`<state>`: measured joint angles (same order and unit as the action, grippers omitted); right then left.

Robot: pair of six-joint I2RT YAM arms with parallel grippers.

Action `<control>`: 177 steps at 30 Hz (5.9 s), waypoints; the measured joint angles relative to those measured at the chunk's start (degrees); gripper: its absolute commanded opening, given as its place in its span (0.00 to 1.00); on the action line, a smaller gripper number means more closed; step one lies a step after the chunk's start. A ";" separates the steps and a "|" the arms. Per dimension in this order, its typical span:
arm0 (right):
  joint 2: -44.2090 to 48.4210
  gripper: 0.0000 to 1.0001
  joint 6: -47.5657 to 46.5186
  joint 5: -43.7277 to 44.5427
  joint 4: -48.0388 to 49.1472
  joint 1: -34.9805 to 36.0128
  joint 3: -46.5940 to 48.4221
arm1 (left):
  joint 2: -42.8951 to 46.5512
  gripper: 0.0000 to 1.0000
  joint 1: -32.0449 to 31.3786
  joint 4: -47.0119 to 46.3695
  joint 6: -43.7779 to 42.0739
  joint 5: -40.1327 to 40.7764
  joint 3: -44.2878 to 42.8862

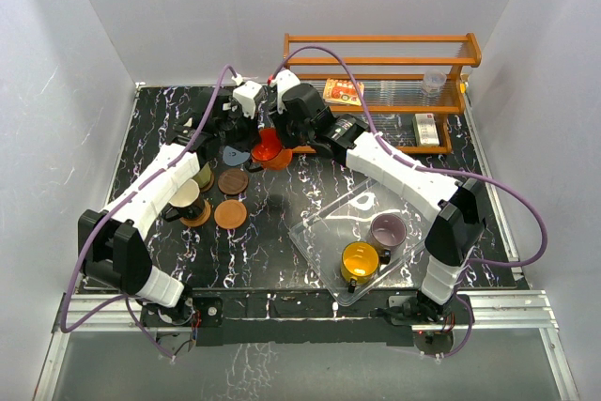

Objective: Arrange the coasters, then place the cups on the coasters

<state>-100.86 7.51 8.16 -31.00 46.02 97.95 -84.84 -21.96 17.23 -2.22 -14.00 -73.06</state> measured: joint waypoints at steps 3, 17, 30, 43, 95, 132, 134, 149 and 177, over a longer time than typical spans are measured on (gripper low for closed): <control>0.00 0.31 -1.09 -0.76 0.00 -0.31 -0.02 | 0.02 0.00 0.04 0.09 -0.66 0.76 0.00; 9.70 0.70 -7.34 -12.81 0.20 -11.34 -5.73 | -0.09 0.00 1.44 0.61 -6.19 7.76 0.11; 23.32 0.82 -19.32 -29.62 2.89 -28.57 -28.85 | -11.47 0.00 10.93 1.18 -9.01 7.98 -1.64; 26.75 0.89 -26.71 -43.12 5.64 -34.88 -38.27 | -16.02 0.00 11.74 1.22 -10.60 7.19 -7.21; 26.82 0.93 -31.23 -47.82 5.03 -36.81 -40.79 | -27.41 0.00 13.84 0.09 -12.11 9.75 -12.76; 24.94 0.94 -34.71 -46.05 -3.93 -37.09 -38.10 | -20.90 0.40 13.97 4.55 -13.46 1.97 -17.16; 24.94 0.93 -36.54 -42.40 -6.97 -37.09 -36.46 | -17.57 0.46 13.97 4.74 -13.84 -1.01 -16.83; 28.06 0.88 -58.86 -29.64 -35.30 -35.89 -33.29 | 1.68 0.76 12.66 8.74 -20.76 -13.68 -4.50; 17.27 0.12 -61.13 -23.56 -30.97 -27.36 -38.60 | 5.86 0.80 11.15 11.56 -25.70 -19.28 0.94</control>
<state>-83.59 -53.63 -15.40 -61.98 18.65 59.35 -78.98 -10.81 28.80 -27.92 -33.28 -72.12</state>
